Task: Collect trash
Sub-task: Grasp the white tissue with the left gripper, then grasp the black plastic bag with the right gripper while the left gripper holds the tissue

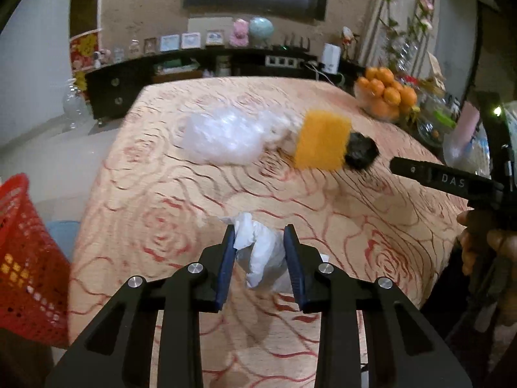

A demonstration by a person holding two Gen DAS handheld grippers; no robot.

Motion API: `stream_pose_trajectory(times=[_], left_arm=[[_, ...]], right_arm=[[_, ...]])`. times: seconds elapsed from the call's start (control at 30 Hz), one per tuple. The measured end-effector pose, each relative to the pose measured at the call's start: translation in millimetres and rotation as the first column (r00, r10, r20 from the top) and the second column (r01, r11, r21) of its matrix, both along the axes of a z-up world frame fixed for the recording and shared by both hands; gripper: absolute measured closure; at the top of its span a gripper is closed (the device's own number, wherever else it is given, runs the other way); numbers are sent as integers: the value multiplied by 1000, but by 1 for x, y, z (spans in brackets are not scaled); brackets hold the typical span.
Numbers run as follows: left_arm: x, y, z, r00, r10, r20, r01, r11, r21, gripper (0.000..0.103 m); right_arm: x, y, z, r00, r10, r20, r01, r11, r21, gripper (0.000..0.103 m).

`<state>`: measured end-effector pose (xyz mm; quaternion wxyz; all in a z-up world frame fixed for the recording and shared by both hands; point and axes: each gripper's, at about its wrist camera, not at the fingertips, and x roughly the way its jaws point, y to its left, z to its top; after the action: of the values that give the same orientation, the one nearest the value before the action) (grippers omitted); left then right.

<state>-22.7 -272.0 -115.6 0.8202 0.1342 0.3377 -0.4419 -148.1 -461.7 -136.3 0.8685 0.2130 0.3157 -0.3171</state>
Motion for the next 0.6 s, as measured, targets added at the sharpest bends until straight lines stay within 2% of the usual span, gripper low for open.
stream_pose_trajectory(times=[0.4,0.5,0.6], left_arm=[[23,25,10,995,99,-11,-99,995,-27,74],[25,25,8,994,104,-15,-104,994,-23,74],[26,26,6,994,106,-15,-106,994,-18,74]], right_arm=[[52,-47,-2,1000,-18,-21,18,1000,-7,29],[64,-55,-11,1000,11,-17,-10,999,37,31],[72,-52,-21,998,60,-26,-57,994,95,39]])
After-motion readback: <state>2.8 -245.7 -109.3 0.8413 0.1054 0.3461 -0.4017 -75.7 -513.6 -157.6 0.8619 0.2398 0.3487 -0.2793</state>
